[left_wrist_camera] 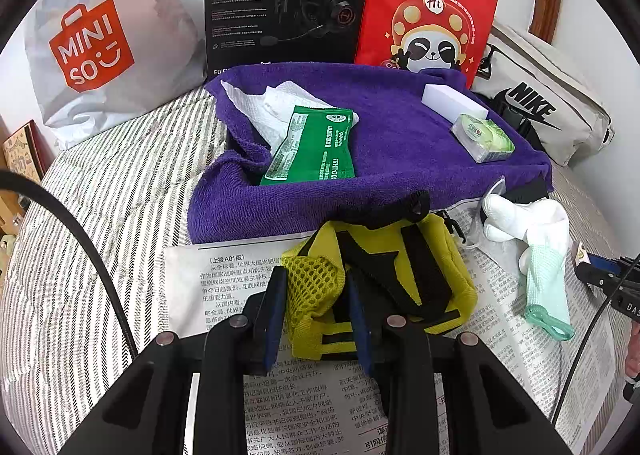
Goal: Organize soft objects
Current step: 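Grasp the orange-slice printed packet with the right gripper and lift it, then grasp the pouch's black strap with the left gripper while the right gripper holds the packet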
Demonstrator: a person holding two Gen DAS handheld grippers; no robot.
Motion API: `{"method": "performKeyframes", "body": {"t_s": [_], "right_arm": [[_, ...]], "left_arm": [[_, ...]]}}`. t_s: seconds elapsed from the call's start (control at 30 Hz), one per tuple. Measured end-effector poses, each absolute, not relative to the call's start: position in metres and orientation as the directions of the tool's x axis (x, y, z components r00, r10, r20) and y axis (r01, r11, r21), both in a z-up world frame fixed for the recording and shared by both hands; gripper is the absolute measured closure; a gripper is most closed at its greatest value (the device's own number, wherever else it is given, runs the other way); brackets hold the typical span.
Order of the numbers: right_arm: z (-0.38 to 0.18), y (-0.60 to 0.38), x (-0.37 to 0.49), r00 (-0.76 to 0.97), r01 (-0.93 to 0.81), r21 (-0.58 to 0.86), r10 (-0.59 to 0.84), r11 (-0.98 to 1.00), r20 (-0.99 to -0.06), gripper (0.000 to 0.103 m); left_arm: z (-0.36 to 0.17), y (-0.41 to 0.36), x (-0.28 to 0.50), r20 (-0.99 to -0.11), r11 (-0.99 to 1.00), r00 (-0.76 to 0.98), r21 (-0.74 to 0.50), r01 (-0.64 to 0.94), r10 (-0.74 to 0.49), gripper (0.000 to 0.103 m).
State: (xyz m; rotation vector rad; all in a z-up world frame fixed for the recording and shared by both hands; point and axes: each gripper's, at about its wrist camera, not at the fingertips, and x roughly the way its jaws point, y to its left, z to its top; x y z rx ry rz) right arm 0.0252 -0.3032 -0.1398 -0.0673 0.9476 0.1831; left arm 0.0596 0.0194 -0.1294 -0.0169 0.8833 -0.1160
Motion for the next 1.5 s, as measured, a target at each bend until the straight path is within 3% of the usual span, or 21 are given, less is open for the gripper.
{"method": "performKeyframes", "body": {"t_s": [0.43, 0.57, 1.5], "right_arm": [[-0.121, -0.307, 0.029, 0.558, -0.157, 0.056, 0.136, 0.986, -0.818, 0.075], [-0.113, -0.300, 0.032, 0.563, -0.180, 0.044, 0.139, 0.983, -0.815, 0.075], [-0.073, -0.246, 0.069, 0.574, -0.320, 0.078, 0.259, 0.944, -0.777, 0.075]], "left_arm": [[-0.123, 0.020, 0.060, -0.786, 0.992, 0.605, -0.091, 0.089, -0.127, 0.078], [-0.115, 0.022, 0.058, -0.792, 0.990, 0.593, -0.110, 0.091, -0.143, 0.083], [-0.059, 0.053, 0.046, -0.754, 0.986, 0.640, -0.164, 0.035, -0.148, 0.083]]}}
